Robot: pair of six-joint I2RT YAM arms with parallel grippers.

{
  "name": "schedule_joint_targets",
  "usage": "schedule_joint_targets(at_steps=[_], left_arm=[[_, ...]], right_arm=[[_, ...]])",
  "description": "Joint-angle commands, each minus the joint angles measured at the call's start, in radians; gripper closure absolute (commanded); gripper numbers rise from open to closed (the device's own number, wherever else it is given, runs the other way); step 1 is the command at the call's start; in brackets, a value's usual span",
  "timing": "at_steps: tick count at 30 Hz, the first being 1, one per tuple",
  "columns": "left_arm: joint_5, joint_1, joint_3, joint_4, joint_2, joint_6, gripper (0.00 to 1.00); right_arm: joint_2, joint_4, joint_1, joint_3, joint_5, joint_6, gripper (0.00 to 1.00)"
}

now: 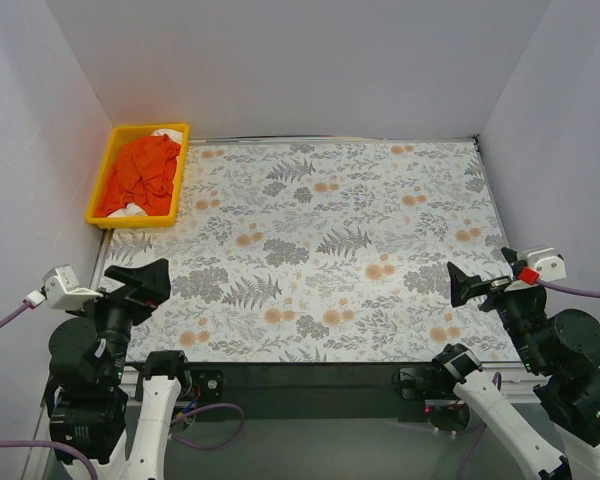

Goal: Fold and stack the t-shirts
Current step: Grab the tshirt from the pile

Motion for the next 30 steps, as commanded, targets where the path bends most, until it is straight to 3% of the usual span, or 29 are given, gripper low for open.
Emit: schedule_joint_targets(at_steps=[1,11,16,19,22,30], left_arm=[[0.013,0.005,-0.038,0.037,0.052,0.022,0.02],[0.104,0.003,-0.196,0.191,0.201,-0.007,0.02],[0.078,0.005,-0.229,0.317,0.439,-0.013,0.02],[0.065,0.005,-0.194,0.383,0.653,-0.004,0.02],[-0.048,0.006,-0.105,0.445,0.866,0.014,0.02],[-0.195,0.066,0.213,0.589,1.325,0.051,0.06]], right_arm=[[0.021,0.014,-0.001,-0.008,-0.027,0.015,0.02],[0.190,0.017,-0.001,0.014,-0.111,0.046,0.02],[0.309,0.014,-0.001,0.017,-0.186,0.079,0.02],[0.372,0.017,-0.001,0.002,-0.243,0.090,0.02],[0.417,0.015,-0.003,-0.003,-0.286,0.087,0.02],[0.478,0.057,-0.001,-0.044,-0.381,0.093,0.02]])
